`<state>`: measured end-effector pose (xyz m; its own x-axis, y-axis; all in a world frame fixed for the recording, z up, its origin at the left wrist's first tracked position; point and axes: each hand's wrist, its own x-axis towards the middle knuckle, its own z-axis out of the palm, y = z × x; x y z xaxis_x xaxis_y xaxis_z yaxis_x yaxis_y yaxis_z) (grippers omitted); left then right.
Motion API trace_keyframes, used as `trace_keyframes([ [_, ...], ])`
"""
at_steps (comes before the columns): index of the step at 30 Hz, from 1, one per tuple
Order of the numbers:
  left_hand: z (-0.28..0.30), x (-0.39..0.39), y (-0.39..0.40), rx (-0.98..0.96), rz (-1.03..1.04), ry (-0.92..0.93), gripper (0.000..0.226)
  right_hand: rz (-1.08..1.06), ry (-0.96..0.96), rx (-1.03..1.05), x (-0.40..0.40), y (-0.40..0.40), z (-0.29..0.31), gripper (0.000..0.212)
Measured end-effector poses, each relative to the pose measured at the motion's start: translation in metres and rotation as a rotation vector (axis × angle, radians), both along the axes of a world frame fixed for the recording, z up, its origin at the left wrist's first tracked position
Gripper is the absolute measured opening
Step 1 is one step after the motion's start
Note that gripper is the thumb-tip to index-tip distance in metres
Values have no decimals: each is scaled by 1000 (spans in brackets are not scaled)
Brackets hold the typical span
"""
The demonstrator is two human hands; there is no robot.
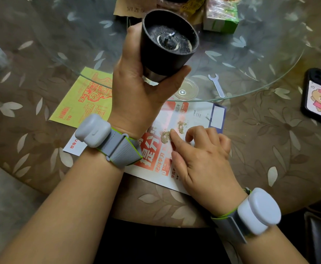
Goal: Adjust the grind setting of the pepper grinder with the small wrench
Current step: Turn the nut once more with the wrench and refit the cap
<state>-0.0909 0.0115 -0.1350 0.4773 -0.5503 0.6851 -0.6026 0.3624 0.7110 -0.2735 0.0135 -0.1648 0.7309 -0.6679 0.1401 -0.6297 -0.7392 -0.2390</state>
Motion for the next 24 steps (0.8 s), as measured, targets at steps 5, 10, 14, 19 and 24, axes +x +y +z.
trace_keyframes([
  [5, 0, 0, 1, 3, 11, -18, 61, -31, -9, -4, -2, -2, 1, 47],
  [10, 0, 0, -1, -1, 2, -16, 61, -97, 11, -8, -3, -2, -1, 50],
  [14, 0, -2, -1, 6, -6, -24, 62, -116, 18, 2, -5, -3, -2, 51],
  [19, 0, -4, 1, 12, 16, -28, 62, -113, 18, 39, -6, -6, -3, 54],
  [24, 1, -6, 3, 16, 29, -28, 63, -119, 22, 30, -4, -10, -2, 55],
])
